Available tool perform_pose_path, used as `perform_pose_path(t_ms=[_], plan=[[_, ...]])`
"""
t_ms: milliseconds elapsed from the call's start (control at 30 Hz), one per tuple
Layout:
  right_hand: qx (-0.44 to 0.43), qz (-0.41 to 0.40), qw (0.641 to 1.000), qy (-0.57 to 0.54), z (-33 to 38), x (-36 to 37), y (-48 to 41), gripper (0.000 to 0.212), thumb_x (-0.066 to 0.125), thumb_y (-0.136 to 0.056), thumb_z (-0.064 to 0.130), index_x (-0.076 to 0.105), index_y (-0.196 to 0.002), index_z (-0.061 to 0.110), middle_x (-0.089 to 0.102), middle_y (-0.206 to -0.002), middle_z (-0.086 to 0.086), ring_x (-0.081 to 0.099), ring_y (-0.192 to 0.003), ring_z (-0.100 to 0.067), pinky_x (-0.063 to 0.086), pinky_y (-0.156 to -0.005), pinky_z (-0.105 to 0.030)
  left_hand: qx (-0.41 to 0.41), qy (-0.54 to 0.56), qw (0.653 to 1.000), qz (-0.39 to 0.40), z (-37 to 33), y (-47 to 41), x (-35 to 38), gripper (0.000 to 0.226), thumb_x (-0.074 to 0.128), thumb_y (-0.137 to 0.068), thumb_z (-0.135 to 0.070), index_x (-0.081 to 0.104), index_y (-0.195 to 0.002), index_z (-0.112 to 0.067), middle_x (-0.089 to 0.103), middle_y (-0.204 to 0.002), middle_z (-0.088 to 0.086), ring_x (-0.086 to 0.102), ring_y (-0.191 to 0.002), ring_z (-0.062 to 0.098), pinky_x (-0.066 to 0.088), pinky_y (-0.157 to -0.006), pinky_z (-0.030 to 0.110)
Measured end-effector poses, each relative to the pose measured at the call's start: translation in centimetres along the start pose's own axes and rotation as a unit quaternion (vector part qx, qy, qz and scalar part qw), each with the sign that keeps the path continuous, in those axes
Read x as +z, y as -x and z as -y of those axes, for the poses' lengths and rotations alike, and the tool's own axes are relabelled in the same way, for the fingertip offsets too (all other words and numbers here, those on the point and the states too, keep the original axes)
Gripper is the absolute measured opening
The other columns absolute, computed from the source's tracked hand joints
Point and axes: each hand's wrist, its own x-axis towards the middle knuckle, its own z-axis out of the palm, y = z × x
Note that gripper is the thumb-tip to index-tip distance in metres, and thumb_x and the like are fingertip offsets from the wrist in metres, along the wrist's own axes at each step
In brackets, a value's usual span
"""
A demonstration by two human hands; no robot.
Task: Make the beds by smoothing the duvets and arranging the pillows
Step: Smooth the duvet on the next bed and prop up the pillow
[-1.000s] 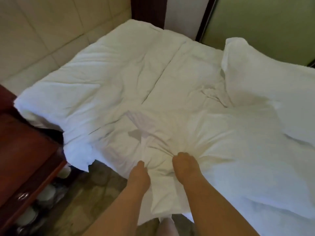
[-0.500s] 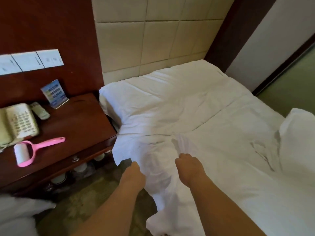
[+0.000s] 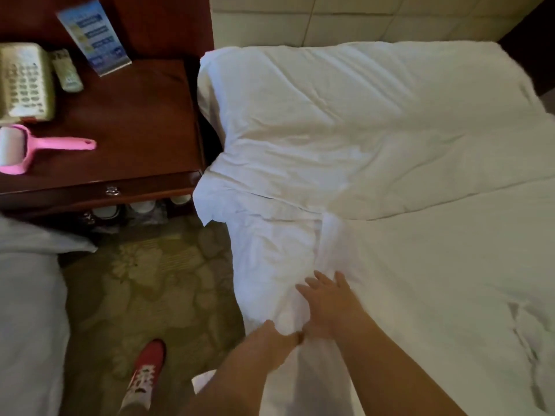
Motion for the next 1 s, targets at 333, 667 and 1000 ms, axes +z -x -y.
perform_pose_path(t_ms=[333,667,1000], plan=[[-0.028,-0.091,0.995,0.018,-5.9,-2.5,4.2,0.030,0.043,-0.096,0.026,0.066,-0.109,0.012,0.068,-0.112,-0.009,0.061,-0.107,-0.030,0.037,-0.096,-0.036,0.096,-0.173,0.959,-0.202,-7.3,5.4,2.3,0.047,0.021,-0.099,-0.057,0.053,-0.119,-0.029,0.059,-0.125,-0.007,0.054,-0.116,0.012,0.038,-0.098,0.028],[0.231,-0.502,0.833,0.013,-21.8,-15.3,25.3,0.036,0.087,-0.046,0.040,0.058,-0.045,0.020,0.058,-0.041,-0.003,0.056,-0.035,-0.019,0.047,-0.054,-0.026,0.414,-0.373,0.741,-0.375,-32.8,25.4,0.5,0.056,0.031,-0.094,-0.064,0.061,-0.112,-0.020,0.064,-0.119,0.003,0.059,-0.111,0.025,0.043,-0.086,0.033],[0.294,-0.743,0.600,0.037,-18.3,-24.7,40.7,0.027,0.081,-0.056,0.023,0.056,-0.048,0.016,0.054,-0.040,-0.002,0.048,-0.034,-0.024,0.042,-0.053,-0.028,0.524,-0.461,0.475,-0.535,-37.4,47.5,-4.3,0.041,0.033,-0.097,-0.058,0.050,-0.087,-0.022,0.068,-0.105,0.004,0.062,-0.098,0.027,0.038,-0.068,0.031]])
